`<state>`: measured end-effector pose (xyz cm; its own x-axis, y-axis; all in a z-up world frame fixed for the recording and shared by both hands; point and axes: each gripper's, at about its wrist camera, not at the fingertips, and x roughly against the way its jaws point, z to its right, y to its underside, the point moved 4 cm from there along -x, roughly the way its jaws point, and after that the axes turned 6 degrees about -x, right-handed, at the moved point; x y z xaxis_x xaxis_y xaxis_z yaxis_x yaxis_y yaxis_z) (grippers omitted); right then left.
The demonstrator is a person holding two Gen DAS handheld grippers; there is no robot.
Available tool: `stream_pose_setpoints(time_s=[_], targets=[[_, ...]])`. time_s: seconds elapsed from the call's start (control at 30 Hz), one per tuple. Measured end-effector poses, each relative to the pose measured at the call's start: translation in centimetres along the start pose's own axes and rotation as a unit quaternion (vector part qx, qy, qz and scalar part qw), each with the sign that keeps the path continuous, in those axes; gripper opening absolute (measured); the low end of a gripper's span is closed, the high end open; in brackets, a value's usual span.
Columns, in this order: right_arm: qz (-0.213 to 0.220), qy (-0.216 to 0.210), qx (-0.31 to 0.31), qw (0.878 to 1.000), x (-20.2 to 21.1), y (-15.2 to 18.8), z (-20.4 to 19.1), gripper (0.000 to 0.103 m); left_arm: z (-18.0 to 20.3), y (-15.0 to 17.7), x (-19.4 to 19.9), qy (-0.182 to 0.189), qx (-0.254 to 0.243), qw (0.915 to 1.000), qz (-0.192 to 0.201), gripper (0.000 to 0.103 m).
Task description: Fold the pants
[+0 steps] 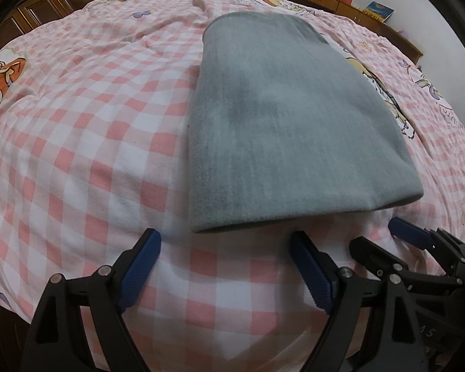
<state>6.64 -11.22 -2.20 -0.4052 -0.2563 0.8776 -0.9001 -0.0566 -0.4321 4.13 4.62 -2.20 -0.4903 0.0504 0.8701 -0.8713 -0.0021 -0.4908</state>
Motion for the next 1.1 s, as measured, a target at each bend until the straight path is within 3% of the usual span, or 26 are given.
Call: stream_pose_setpoints(time_s=[1.1], targets=[[0.001, -0.007, -0.004, 1.0, 0.03, -0.13, -0.11, 0.078, -0.08, -0.08, -0.29, 0.002, -0.007, 1.0, -0.005, 0.09]])
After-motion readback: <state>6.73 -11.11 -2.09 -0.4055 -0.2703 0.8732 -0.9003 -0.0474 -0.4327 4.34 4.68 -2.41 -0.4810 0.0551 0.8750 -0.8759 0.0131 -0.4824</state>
